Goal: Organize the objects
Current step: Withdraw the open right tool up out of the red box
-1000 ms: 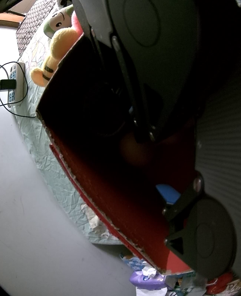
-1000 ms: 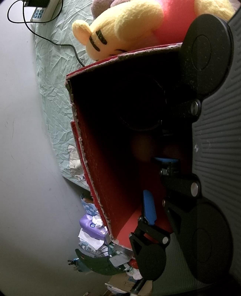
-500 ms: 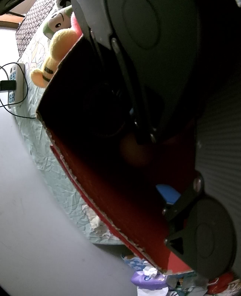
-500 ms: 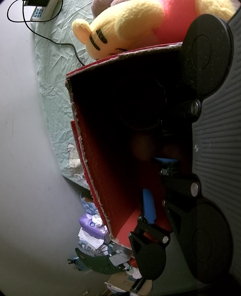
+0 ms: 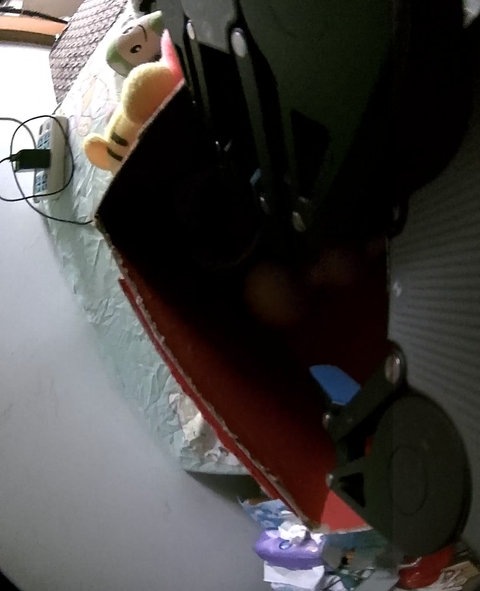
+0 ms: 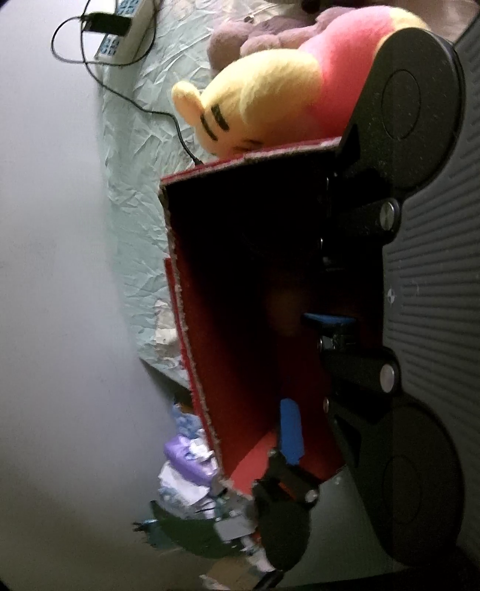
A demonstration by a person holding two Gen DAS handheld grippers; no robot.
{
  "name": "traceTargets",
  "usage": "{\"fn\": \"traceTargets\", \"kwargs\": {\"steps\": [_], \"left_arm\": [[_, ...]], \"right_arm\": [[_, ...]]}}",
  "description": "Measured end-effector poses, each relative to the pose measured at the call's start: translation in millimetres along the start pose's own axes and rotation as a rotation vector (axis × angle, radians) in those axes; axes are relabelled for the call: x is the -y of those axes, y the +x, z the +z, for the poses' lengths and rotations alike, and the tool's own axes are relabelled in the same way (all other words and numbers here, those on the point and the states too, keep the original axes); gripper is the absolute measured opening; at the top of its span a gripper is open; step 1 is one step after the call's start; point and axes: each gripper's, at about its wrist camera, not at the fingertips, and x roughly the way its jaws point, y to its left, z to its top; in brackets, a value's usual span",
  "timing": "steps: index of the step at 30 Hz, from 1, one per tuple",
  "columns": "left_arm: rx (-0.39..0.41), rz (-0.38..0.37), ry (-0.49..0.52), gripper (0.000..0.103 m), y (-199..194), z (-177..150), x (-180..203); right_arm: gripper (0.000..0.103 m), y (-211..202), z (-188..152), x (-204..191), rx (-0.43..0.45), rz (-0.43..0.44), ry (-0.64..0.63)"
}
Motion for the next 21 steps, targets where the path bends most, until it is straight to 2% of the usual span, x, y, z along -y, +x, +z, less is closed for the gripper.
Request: {"fn": "traceTargets", "kwargs": {"steps": [5,10,15,21], "left_arm": [[0.027,0.028,-0.024,0.09,-19,1,4],[0.085,0.039,-0.066,0.09,-46,-4,7],[0.111,0.019,-0.144,0.09,-61,-10,1],[0.179,0.033,-0.241,0.093,-80,-25,-4]], "right_arm": [[0.023,-20,3,4,0.066,-0.004,0.034],[0.024,-42,2,11,0.1,0.061,0.12],[0.024,-61,-3,4,0.144,0.082,0.092],[0.024,-76,-11,-1,0.17,0.095,0.067]]}}
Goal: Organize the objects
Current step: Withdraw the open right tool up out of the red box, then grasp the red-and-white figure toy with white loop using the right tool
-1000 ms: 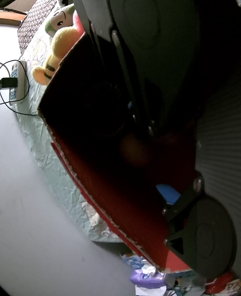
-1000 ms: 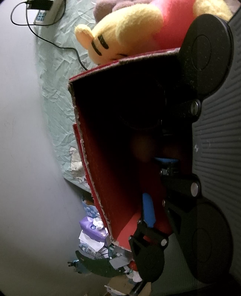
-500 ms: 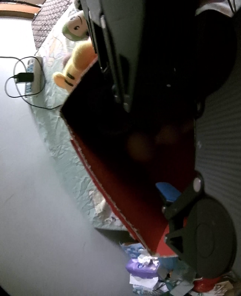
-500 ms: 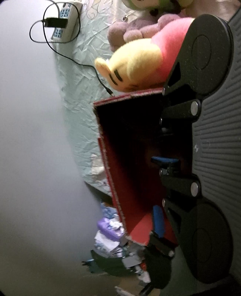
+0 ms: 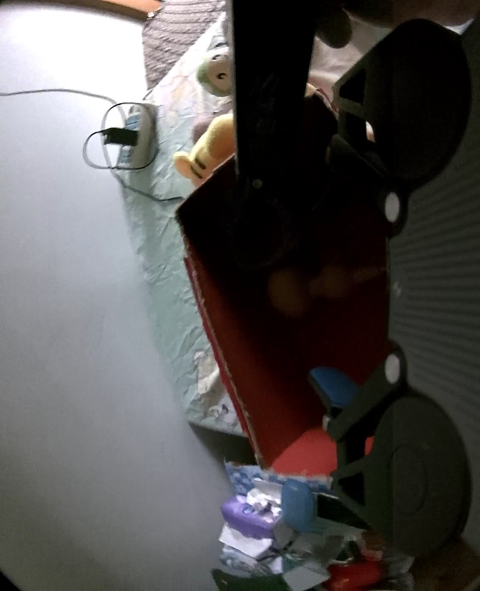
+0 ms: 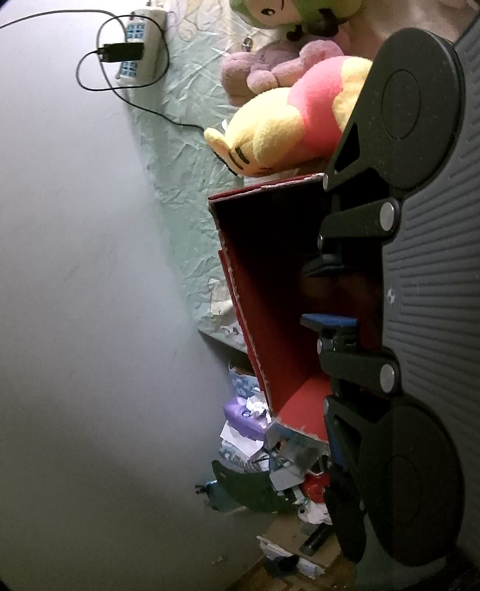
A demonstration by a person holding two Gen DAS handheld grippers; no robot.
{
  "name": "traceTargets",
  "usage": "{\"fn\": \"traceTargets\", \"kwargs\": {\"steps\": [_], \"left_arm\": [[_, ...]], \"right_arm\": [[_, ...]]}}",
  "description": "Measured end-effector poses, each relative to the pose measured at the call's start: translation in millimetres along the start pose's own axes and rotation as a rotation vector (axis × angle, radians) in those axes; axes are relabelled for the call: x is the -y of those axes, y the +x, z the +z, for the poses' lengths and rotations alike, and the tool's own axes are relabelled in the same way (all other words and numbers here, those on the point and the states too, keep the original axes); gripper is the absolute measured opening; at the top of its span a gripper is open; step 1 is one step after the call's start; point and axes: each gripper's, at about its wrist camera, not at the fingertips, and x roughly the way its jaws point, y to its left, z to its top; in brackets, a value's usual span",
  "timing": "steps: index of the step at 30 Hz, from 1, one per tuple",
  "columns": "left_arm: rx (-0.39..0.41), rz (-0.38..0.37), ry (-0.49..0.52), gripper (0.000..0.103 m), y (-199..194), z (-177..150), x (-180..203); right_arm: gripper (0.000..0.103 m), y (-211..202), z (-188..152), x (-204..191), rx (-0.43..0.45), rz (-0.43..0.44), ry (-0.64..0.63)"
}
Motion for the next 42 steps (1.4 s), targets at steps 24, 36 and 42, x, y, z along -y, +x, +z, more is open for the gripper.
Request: {"fn": "traceTargets", "kwargs": {"steps": [24,36,42], "left_arm": [[-0.03,0.029,-0.172,0.094,-45,-41,-19],[-0.151,-0.041,-0.223,0.094,-31,-74,-22],[-0.199,-0.014,-0.194,0.094,-18,-77,-13]], "right_arm": [[0.03,-40,-34,-5,-0.023,0.086,-0.019],[0.03,-36,-61,-1,-0.098,0.127,-0.024],[0.03,-26,-72,-2,-0.161,0.12,-0.027]]}}
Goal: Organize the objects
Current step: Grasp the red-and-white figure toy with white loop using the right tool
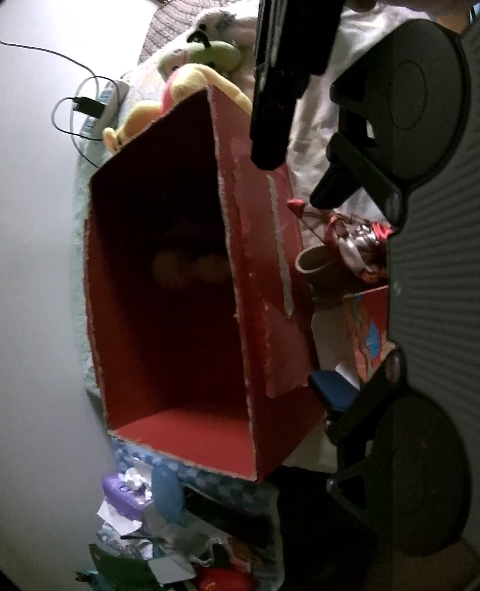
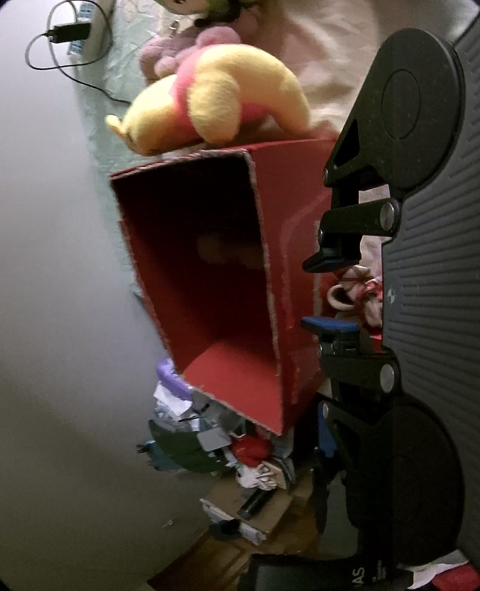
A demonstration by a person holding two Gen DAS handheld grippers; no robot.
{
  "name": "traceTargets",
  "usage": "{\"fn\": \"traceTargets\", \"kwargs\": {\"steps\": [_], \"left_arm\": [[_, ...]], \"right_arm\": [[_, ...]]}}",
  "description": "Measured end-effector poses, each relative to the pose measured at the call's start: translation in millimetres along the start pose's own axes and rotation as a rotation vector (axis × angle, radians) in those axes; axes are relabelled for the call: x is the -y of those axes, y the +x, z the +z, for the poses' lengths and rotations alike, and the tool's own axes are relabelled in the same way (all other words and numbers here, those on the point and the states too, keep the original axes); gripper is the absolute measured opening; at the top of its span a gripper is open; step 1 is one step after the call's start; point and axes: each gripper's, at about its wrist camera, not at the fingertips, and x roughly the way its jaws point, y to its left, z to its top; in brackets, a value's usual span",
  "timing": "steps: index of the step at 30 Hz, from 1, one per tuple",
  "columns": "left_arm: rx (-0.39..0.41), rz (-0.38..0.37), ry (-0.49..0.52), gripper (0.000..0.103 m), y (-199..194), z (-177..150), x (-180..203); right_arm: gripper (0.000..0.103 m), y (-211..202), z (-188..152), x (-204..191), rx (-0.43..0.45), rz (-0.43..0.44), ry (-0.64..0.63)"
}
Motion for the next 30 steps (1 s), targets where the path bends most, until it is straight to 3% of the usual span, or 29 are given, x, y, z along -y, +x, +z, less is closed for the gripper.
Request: {"fn": "traceTargets", "kwargs": {"steps": [12,25,30], "left_arm": [[-0.094,0.008,0.015,0.094,26,-2,1],[-0.112,0.01,0.011,0.094,37,0,2],[-0.122,-0.027,-0.005,0.094,38,-4,-4]], "right_arm": [[0.03,22,-8,16,-0.124,-0.053,0.079],[0.037,34,-5,21,-0.18,-0.022,0.096],[0.037,40,-4,23,-0.201,-0.006,0.108]]}}
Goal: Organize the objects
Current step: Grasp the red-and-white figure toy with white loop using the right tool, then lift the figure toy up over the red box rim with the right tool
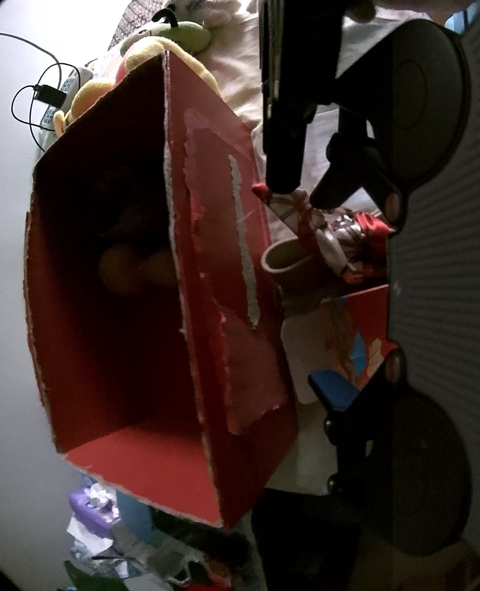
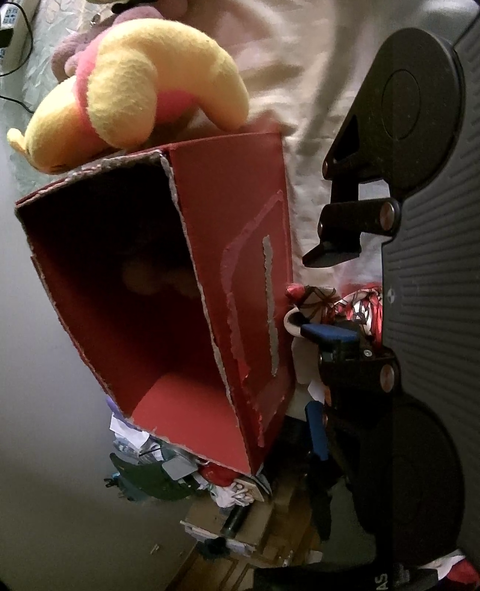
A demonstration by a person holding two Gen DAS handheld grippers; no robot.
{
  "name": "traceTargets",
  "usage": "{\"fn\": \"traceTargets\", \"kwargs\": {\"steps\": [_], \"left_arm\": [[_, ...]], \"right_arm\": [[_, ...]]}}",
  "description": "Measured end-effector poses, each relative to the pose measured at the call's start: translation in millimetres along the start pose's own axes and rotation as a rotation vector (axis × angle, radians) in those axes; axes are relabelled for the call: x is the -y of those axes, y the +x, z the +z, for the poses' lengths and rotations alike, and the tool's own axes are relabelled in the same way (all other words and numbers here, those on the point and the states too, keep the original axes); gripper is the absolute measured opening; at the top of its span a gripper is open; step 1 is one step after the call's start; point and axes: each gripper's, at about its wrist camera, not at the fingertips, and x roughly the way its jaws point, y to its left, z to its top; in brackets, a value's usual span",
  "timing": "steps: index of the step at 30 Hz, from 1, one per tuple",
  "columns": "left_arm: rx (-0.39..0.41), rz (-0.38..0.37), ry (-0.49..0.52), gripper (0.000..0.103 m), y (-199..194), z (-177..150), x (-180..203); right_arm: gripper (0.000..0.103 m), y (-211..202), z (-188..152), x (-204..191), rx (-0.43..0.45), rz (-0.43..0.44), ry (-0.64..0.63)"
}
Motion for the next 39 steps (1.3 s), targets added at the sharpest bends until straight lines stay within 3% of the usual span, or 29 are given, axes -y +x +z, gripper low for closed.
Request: {"fn": "traceTargets", "kwargs": {"steps": [5,12,16,24,31,34,39], "left_arm": [[0.007,-0.102,-0.004,0.094,-5,-9,-9],[0.022,-0.19,0.041,0.094,-10,-21,-3],[0.022,-0.248,0.041,0.085,-8,-24,0],[0.037,-0.264,0.047,0.082,-4,-26,5],[0.015,-0.279,0.063,0.069,4,-26,9],[0.001,-0.274,0.054,0.069,9,-26,8],[-0.003,-0.278,0.065,0.069,11,-25,11]], "right_arm": [[0.037,4,2,2,-0.021,0.016,-0.001],[0.04,16,2,0,-0.09,0.057,-0.014],[0.041,23,1,-3,-0.132,0.066,-0.029],[0.046,39,0,-6,-0.205,0.067,-0.042],[0.046,56,-4,-2,-0.261,0.032,-0.04],[0.036,56,-4,4,-0.266,0.052,-0.013],[0.027,51,-2,8,-0.263,0.071,0.003]]}}
